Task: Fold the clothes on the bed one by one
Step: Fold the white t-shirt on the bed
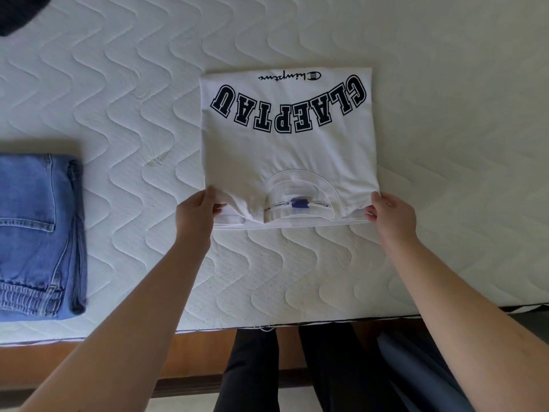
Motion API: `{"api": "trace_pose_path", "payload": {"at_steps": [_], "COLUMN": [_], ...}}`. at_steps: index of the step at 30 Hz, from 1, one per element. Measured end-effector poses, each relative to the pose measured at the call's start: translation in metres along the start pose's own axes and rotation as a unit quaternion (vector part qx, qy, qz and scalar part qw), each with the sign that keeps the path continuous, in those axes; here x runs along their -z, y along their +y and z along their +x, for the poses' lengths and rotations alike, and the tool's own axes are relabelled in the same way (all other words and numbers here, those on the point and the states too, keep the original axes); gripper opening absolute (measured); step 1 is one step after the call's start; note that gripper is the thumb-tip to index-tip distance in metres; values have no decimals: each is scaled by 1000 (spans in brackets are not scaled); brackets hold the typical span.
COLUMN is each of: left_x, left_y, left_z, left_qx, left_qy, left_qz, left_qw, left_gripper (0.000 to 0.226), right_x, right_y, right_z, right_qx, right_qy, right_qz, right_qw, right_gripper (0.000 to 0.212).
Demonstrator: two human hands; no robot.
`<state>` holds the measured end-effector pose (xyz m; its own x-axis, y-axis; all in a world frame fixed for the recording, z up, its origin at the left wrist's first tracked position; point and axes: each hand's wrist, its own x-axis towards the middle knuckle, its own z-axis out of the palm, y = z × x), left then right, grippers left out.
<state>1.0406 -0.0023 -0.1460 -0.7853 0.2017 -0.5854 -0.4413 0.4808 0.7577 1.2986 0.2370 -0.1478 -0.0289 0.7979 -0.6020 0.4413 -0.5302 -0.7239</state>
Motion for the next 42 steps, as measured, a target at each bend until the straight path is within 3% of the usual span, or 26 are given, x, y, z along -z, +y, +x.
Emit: {"api": "trace_pose_path", "payload": {"at_steps": [2, 4, 7, 9, 10, 13, 16, 18, 21, 23, 26, 29, 32, 36, 40, 42], "left_x": [-1, -1, 1, 1, -1, -5, -5, 0, 8, 11, 9, 8, 8, 5, 9, 9], "left_y": [-6, -10, -13, -12, -10, -5, -3, -2, -4, -6, -4, 0, -1, 2, 0, -5], "left_z": [2, 7, 16, 20, 21, 25, 33, 41, 47, 48, 49, 48, 50, 54, 58, 55], "left_qx": [83, 129, 49, -38, -65, -68, -23, 9, 58, 58, -28, -43, -17, -35, 1, 10], "left_qy": [-7, -9, 10, 40, 55, 58, 22, -16, -71, -64, -4, 29, 15, -36, -20, 1], "left_qz": [-98, -83, 140, 307, 331, 280, 210, 153, 51, 85, 280, 365, 352, 342, 203, 183], "left_qw": [992, 988, 989, 950, 940, 956, 977, 988, 994, 993, 959, 930, 936, 938, 979, 983], "left_gripper": [17, 17, 15, 16, 20, 34, 35, 26, 21, 26, 31, 39, 46, 41, 27, 24], "right_x": [-1, -1, -2, -2, -3, -10, -17, -17, -16, -11, -4, -2, -1, 6, 11, 12], "right_y": [2, 6, 7, 4, 2, -5, -10, -14, -16, -11, -2, -3, -5, -8, -14, -13], "right_z": [-3, 0, 8, 13, 14, 17, 22, 30, 35, 34, 35, 38, 38, 41, 47, 47], "right_qx": [-70, -117, -64, 39, 70, 121, 109, 84, -13, -69, -34, 51, 82, 87, 42, 47], "right_qy": [-30, -56, -40, 13, 41, 37, -3, -1, -53, -78, -47, 7, 35, -24, -74, -81], "right_qz": [61, 60, -97, -265, -301, -287, -272, -262, -86, -27, -138, -341, -347, -382, -363, -363], "right_qw": [995, 990, 992, 963, 950, 949, 956, 961, 995, 994, 989, 939, 934, 920, 928, 927], "right_gripper": [12, 14, 22, 25, 25, 32, 37, 30, 19, 24, 33, 33, 43, 40, 44, 41]}}
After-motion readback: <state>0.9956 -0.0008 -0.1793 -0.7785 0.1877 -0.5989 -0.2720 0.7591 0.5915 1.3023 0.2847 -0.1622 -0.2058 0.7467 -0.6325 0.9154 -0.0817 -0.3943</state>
